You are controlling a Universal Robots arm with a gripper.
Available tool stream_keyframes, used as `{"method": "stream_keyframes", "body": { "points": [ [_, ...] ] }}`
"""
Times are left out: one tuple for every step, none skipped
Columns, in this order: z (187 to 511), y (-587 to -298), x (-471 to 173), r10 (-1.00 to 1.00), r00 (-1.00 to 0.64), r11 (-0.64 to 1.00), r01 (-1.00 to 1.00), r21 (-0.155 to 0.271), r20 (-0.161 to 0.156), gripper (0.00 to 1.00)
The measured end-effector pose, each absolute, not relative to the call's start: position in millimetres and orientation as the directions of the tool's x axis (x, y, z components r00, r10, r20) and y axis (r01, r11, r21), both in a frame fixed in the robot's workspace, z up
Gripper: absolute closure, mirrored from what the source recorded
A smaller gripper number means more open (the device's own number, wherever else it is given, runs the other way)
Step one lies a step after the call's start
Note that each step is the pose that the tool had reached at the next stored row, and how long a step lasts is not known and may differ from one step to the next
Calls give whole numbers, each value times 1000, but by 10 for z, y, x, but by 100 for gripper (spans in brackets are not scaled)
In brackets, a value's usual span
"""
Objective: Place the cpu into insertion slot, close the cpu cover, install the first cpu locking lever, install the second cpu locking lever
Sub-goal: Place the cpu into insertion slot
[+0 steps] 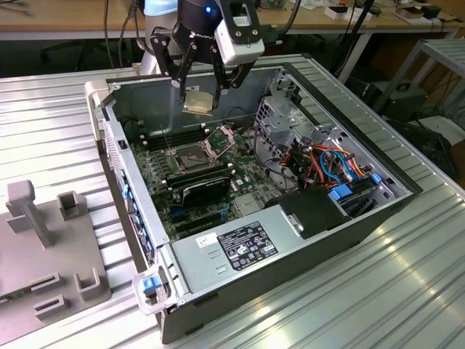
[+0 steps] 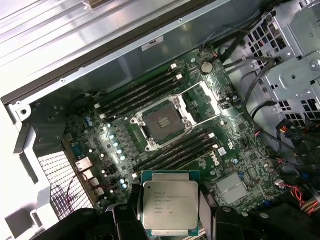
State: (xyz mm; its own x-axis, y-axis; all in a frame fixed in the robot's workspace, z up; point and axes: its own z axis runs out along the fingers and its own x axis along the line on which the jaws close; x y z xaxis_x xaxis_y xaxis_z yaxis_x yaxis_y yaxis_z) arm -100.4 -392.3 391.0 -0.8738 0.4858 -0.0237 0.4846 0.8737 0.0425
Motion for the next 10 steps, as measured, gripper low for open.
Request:
{"method": "stream_keyframes", "body": {
  "points": [
    [3909, -3923, -1003, 492, -870, 870, 491, 43, -24, 45],
    [3909, -3923, -998, 501, -865, 865, 500, 42, -24, 45],
    [3909, -3923, -994, 508, -861, 861, 507, 42, -24, 45],
    [3909, -3922, -989, 517, -856, 856, 515, 42, -24, 45],
    [3908, -3922, -985, 524, -851, 851, 523, 42, -24, 45],
    [3908, -3920, -979, 536, -844, 844, 535, 42, -24, 45],
    [3908, -3919, -977, 544, -838, 838, 543, 43, -24, 45],
    [3907, -3918, -973, 552, -834, 834, 551, 42, -24, 45],
    [3907, -3916, -967, 562, -826, 827, 561, 42, -24, 45],
    [3907, -3914, -961, 571, -821, 821, 569, 42, -24, 45]
  ]
}}
